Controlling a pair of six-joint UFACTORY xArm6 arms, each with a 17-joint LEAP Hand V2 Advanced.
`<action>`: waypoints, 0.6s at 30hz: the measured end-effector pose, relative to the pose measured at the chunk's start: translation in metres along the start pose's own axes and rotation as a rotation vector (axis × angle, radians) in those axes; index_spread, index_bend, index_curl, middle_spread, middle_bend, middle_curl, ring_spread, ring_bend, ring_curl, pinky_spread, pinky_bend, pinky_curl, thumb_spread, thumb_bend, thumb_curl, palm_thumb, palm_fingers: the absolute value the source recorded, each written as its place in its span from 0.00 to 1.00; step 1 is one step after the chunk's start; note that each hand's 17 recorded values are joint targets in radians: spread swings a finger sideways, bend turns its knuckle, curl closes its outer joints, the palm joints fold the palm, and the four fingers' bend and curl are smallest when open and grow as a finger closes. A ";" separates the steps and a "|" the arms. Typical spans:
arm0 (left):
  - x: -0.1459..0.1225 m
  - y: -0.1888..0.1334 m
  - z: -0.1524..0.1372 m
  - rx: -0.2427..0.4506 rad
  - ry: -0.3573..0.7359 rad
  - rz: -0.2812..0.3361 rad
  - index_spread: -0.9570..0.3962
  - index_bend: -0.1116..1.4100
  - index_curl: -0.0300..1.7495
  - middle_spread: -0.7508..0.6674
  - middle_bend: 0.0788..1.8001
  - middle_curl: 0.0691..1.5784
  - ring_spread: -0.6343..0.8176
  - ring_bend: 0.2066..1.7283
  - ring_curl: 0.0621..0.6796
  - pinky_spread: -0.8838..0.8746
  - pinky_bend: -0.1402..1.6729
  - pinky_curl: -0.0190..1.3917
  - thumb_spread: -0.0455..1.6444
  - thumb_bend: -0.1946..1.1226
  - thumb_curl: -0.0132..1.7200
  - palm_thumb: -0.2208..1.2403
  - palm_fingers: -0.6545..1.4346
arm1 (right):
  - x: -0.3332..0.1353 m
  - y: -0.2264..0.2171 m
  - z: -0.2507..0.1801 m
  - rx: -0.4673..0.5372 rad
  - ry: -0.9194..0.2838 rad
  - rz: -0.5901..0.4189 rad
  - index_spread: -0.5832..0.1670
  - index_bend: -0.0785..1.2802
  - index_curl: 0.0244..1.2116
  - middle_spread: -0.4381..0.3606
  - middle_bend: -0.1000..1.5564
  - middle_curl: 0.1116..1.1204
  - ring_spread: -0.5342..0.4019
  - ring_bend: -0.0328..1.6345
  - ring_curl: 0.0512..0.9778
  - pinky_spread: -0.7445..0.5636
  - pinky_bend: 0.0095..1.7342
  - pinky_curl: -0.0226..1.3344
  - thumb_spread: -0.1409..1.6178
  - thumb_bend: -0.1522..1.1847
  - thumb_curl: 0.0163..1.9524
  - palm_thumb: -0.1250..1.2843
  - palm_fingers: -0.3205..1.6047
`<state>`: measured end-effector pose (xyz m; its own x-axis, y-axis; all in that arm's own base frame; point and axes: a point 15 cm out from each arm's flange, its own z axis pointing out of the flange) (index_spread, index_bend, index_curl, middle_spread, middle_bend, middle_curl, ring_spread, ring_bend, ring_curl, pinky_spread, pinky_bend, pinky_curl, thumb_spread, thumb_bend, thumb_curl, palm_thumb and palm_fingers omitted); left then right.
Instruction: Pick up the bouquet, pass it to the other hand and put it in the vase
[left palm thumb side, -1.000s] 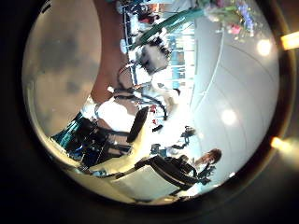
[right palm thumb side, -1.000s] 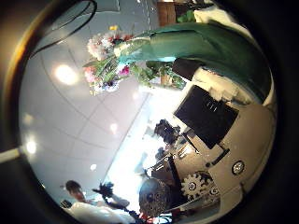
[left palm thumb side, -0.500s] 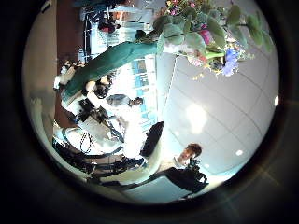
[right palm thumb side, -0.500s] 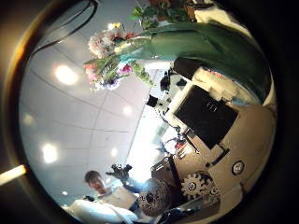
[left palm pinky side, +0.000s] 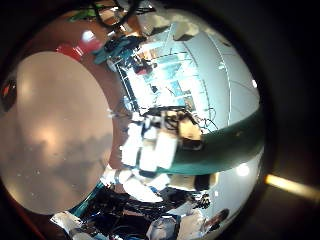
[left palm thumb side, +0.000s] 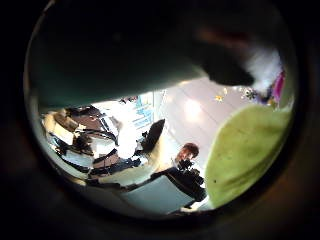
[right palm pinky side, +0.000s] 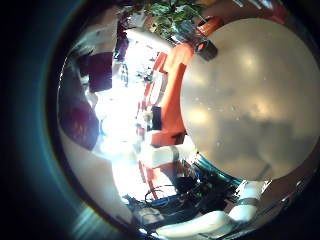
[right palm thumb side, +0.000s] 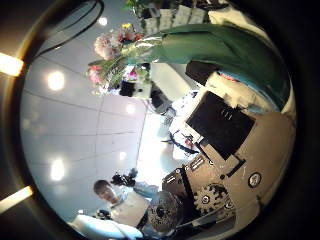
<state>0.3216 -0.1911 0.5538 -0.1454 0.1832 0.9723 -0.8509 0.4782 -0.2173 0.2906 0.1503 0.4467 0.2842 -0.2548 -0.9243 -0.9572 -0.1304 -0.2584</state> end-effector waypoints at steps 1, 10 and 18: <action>0.001 0.002 0.001 -0.009 0.009 -0.011 0.82 0.19 0.20 0.69 0.23 0.25 0.76 0.21 0.24 0.78 0.17 0.21 0.56 0.13 0.21 0.39 0.49 | 0.003 -0.001 0.000 0.002 0.011 0.002 0.47 0.94 0.75 0.38 0.90 0.69 0.37 0.90 0.71 0.41 0.71 0.70 0.57 0.11 0.63 0.88 0.75; 0.000 0.004 0.006 -0.057 0.018 -0.115 0.62 0.18 0.23 0.40 0.41 0.39 0.25 0.54 0.51 0.36 0.50 0.34 0.58 0.24 0.26 0.69 0.88 | 0.017 -0.003 -0.002 0.010 0.050 0.028 0.47 0.94 0.75 0.38 0.90 0.69 0.37 0.90 0.71 0.41 0.70 0.72 0.57 0.11 0.64 0.88 0.75; 0.002 0.006 0.004 -0.059 0.010 -0.098 0.42 0.37 0.33 0.25 0.47 0.53 0.15 0.76 0.76 0.23 0.76 0.49 0.58 0.28 0.33 0.86 0.86 | 0.027 -0.007 -0.017 0.102 0.017 0.078 0.45 0.87 0.74 0.37 0.85 0.67 0.36 0.87 0.68 0.38 0.68 0.69 0.60 0.08 0.57 0.71 0.71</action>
<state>0.3143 -0.1918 0.5551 -0.0573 0.1417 0.9882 -0.8297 0.5438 -0.1261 0.3061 0.1284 0.4279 0.2086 -0.2769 -0.9380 -0.9768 -0.0116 -0.2139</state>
